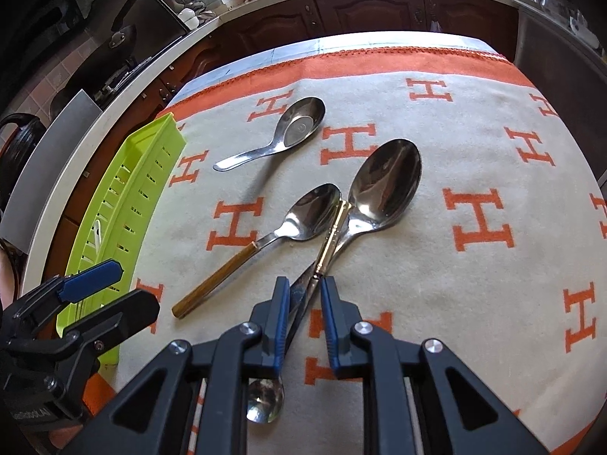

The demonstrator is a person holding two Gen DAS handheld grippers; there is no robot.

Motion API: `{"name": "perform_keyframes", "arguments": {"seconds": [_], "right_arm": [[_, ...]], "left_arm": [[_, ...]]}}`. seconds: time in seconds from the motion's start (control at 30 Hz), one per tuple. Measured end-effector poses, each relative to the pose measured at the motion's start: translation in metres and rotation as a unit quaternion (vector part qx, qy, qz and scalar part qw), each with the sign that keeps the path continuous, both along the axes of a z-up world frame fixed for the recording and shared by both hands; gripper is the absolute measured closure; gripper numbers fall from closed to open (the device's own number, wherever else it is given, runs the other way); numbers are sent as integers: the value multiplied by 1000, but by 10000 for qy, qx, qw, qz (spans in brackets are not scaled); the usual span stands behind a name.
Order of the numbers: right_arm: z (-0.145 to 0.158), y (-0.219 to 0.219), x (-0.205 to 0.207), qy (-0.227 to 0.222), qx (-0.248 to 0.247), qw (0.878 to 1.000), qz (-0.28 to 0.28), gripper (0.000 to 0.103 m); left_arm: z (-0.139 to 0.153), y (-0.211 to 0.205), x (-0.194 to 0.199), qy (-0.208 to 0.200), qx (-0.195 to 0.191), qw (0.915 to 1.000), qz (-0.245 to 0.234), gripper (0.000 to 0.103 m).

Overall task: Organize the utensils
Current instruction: 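Grasp the gold-handled spoon by its handle with the right gripper, then grasp the wooden-handled spoon with the left gripper and lift it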

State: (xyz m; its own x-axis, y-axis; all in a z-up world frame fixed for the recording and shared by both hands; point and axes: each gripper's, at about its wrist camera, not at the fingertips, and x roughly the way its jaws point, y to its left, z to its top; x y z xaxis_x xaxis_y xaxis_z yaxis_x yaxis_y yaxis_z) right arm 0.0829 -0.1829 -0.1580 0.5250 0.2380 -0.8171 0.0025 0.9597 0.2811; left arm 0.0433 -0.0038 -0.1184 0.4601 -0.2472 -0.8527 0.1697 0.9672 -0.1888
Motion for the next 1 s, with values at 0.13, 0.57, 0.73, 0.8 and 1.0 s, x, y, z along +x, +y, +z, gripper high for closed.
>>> {"name": "perform_keyframes", "arguments": {"seconds": [0.13,0.57,0.73,0.8,1.0], "right_arm": [[-1,-5,-2,11,195,9998,-23,96],[-3,-33,-16,99,556,9980,-268,101],[-8,-48,-20,145,721,9966,-381,101],[-8,-50,-21,135,787,9961,-370,101],[-9,-51,-20,100,832,9959,-341,101]], "left_arm": [[-1,-5,2,40,33,9999,-144,27],[-19,-32,37,182,169,9988,-413,38],[-30,-42,47,289,276,9977,-547,50],[-33,-46,48,305,329,9970,-624,54],[-35,-61,48,154,666,9946,-782,77]]}}
